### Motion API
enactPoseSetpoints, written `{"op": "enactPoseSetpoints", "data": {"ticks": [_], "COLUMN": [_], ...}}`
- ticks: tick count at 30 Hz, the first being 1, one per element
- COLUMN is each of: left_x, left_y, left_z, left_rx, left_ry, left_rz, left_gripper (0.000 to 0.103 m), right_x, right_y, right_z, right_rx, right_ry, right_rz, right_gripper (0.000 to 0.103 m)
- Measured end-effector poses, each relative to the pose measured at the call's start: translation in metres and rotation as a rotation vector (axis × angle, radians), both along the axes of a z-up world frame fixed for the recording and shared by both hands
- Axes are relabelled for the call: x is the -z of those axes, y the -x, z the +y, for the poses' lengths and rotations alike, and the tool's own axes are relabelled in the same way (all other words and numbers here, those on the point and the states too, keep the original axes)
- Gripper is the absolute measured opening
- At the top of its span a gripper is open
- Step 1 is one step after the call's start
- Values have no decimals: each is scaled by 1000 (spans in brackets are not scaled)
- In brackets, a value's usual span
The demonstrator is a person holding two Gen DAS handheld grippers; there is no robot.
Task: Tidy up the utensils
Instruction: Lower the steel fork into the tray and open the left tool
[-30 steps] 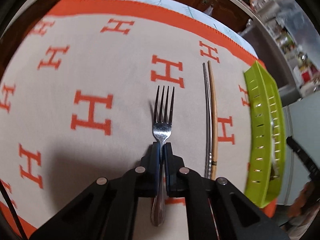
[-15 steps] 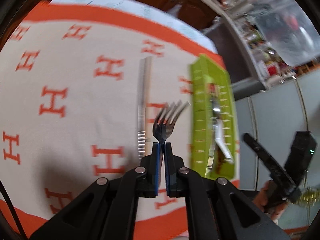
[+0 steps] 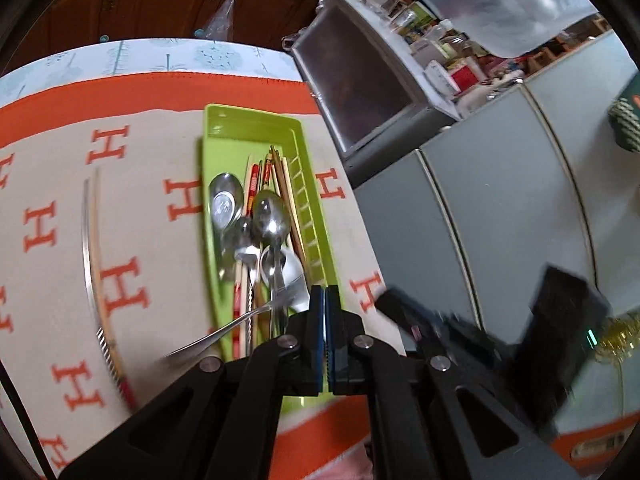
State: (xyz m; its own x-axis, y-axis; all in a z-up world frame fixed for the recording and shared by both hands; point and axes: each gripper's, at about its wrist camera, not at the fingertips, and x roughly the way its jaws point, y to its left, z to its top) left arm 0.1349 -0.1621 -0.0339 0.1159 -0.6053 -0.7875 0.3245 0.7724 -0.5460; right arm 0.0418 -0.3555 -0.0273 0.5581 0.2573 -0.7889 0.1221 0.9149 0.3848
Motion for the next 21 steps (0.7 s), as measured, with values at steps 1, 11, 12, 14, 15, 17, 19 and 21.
{"op": "enactPoseSetpoints", "data": {"ticks": [1, 11, 12, 14, 15, 17, 19, 21], "left_x": [8, 57, 54, 47, 44, 36, 31, 29], "left_y": [-8, -29, -28, -25, -23, -17, -13, -5], "left_z": [-8, -22, -19, -12, -10, -3, 6, 19], "left_rx": [-12, -24, -23, -20, -17, -16, -20, -26], "left_ry": [-14, -120, -118, -121, -125, -153, -179, -213], "left_rz": [8, -9, -16, -39, -51, -84, -100, -110], "left_gripper": [0, 3, 6, 10, 13, 19, 21, 22], "right_x": [2, 10, 11, 16, 18, 21, 23, 24], "right_y": [3, 8, 7, 4, 2, -2, -5, -6], "right_z": [-4, -1, 1, 7, 11, 17, 26, 35], "right_rx": [14, 8, 2, -12, -22, -38, -61, -85], "right_ry": [-5, -12, -13, -19, -24, -28, -29, -27], "right_rz": [4, 20, 24, 38, 44, 50, 55, 60], "right_gripper": [4, 4, 4, 4, 4, 4, 4, 4]}}
